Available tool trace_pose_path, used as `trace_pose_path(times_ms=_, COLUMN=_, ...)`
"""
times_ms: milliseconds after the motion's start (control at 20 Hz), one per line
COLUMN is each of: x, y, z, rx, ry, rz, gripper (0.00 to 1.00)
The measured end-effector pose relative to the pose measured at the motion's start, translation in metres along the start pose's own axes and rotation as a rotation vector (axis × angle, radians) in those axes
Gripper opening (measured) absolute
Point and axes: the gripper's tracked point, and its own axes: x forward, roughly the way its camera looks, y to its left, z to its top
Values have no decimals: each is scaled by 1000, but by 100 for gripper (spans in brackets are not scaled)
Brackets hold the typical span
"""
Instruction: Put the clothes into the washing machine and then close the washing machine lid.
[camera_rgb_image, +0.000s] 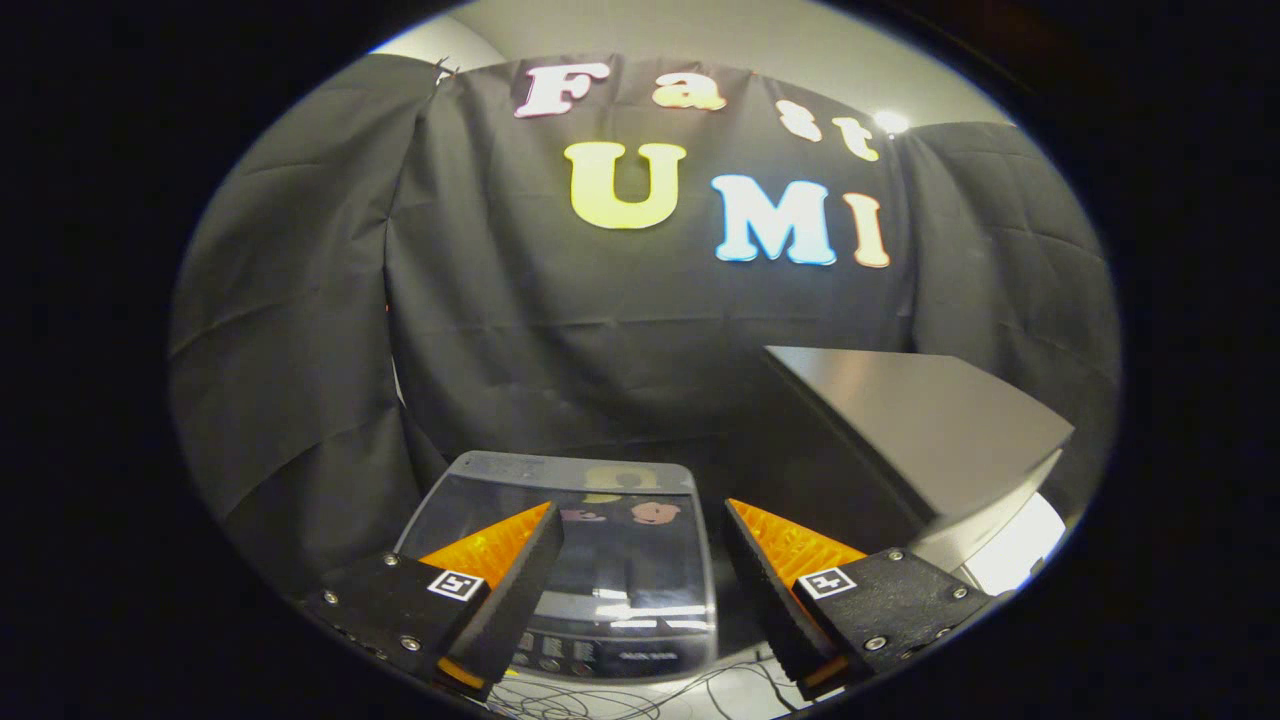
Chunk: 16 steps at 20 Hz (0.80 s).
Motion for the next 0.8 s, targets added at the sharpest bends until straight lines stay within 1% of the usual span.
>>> trace_pose_path(times_ms=150, x=-68, y=-51, z=-11, rx=21, ry=-60, rz=19, gripper=98)
trace_pose_path(times_ms=300, x=-129, y=-107, z=-28, rx=2, ry=-91, rz=8, gripper=98)
trace_pose_path(times_ms=350, x=-148, y=-118, z=-33, rx=-1, ry=-101, rz=14, gripper=98)
trace_pose_path(times_ms=600, x=-230, y=-161, z=-46, rx=-2, ry=-128, rz=7, gripper=98)
trace_pose_path(times_ms=800, x=-276, y=-172, z=-46, rx=7, ry=-151, rz=-4, gripper=97)
